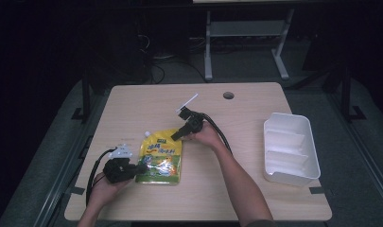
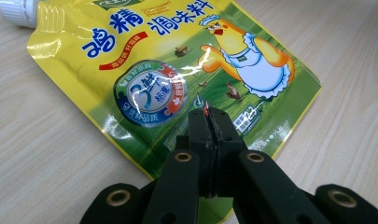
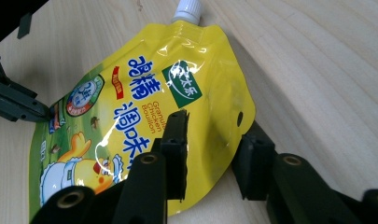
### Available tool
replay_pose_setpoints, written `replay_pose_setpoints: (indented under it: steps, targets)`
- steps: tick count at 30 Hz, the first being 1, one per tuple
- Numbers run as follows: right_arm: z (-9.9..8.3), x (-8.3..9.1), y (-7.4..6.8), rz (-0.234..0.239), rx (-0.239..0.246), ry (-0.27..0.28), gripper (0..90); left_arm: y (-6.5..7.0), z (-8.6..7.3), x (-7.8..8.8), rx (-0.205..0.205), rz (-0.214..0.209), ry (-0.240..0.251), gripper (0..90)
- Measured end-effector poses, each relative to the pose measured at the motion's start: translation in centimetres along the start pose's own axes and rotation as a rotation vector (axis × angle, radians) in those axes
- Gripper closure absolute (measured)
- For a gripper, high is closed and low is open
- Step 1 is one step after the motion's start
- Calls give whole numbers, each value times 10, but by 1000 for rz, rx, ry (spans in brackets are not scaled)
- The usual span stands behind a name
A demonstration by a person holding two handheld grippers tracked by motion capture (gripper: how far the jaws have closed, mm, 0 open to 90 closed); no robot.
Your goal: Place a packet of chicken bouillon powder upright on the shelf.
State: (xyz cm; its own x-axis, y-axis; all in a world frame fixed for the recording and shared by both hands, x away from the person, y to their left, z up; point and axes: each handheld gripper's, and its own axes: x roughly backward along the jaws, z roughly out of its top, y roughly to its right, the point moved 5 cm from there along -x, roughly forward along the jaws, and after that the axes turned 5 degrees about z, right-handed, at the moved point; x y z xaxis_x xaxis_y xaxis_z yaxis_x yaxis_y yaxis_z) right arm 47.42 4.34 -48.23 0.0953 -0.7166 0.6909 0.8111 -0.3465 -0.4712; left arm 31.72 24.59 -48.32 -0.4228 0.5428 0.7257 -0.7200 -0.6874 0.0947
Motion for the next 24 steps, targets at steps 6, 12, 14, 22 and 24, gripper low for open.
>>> replay_pose_setpoints:
  steps: [6, 12, 14, 22, 24]
  targets:
    - [-2, -2, 2, 38, -48, 30, 736, 0, 0, 0, -3, 0, 2, 883]
    - [-1, -1, 2, 20, -60, 32, 876, 1, 0, 0, 0, -2, 3, 871]
    - [-1, 0, 0, 17, -57, 34, 884, -1, 0, 1, -6, 17, 4, 843]
    - [4, 22, -14, -5, 8, 80, 891, -13, 2, 14, 74, 37, 67, 660]
    - [6, 31, -20, -10, 28, 93, 891, -16, 4, 15, 96, 40, 91, 569]
